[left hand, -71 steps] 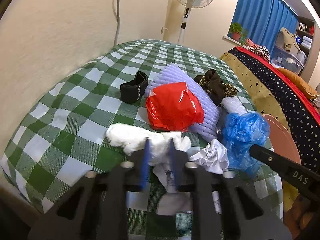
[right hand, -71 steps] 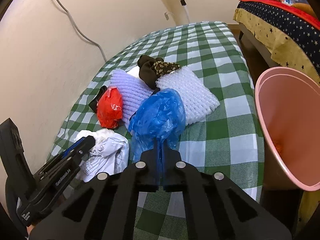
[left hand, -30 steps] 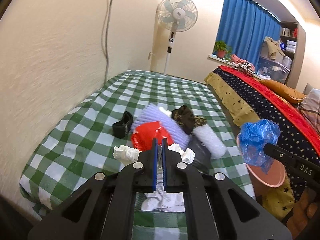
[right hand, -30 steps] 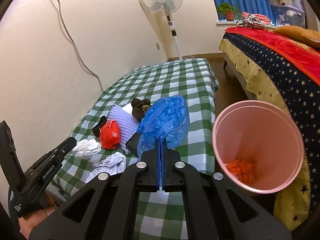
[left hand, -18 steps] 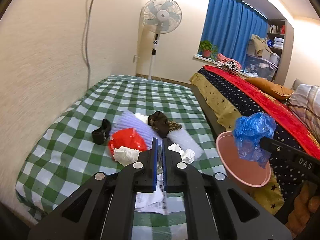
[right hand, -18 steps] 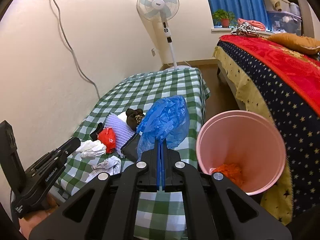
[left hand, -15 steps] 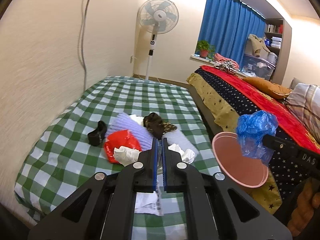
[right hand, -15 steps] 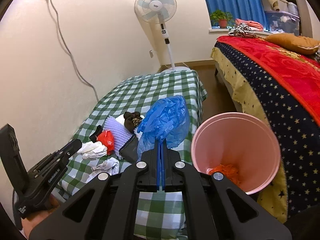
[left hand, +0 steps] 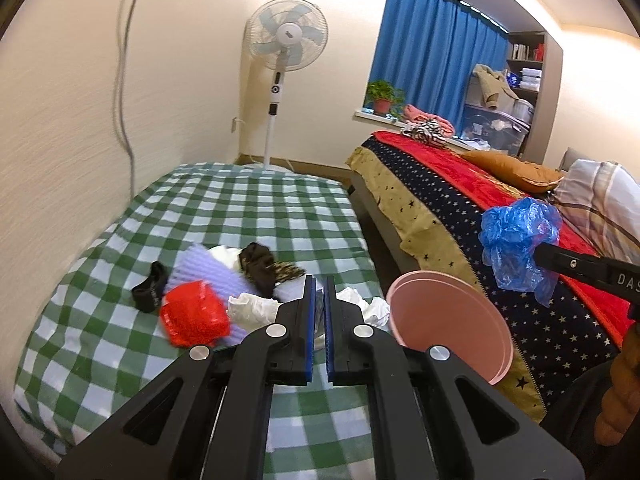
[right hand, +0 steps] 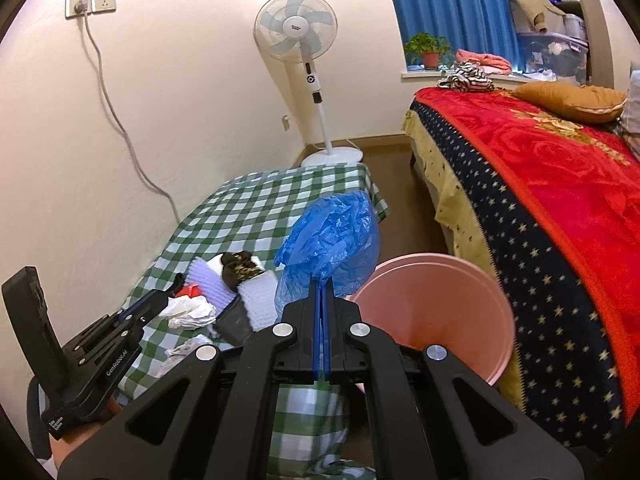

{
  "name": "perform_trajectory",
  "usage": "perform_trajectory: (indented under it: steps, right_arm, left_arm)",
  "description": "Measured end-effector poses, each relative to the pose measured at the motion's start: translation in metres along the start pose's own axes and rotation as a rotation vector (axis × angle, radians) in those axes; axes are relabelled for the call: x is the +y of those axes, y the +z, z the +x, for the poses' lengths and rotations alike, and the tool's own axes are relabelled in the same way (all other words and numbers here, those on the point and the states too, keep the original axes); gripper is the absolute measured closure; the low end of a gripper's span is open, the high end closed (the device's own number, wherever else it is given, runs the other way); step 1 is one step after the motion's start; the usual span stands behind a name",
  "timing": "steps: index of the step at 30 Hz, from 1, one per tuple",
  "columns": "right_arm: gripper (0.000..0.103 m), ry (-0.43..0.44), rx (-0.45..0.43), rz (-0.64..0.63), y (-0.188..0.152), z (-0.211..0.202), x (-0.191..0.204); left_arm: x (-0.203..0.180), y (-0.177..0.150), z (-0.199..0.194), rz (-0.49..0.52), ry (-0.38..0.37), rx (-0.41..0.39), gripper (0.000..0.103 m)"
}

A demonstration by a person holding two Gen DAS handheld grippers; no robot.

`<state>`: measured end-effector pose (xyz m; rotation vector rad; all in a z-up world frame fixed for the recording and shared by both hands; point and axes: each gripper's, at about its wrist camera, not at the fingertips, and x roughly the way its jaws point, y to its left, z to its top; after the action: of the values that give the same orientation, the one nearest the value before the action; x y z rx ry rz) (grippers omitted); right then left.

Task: Collect trash
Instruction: 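Carry the tissue and blue bag with both tools over the pink bin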

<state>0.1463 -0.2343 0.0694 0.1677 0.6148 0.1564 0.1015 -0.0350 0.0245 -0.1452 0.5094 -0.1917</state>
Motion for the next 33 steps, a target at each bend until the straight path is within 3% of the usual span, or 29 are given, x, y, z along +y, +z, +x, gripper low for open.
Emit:
perform_trajectory:
  steps: [16, 33]
  right_arm:
    - [0.102, -0.144, -0.017, 0.095, 0.012, 0.015, -0.079]
    - [0.102, -0.202, -0.008, 0.14, 0.013, 0.043, -0.103]
  left_arm:
    - [-0.051, 0.013, 0.044, 0.06, -0.094, 0.016, 0.099]
    - [-0.103, 0.01, 0.107, 0.102, -0.181, 0.058, 0.099]
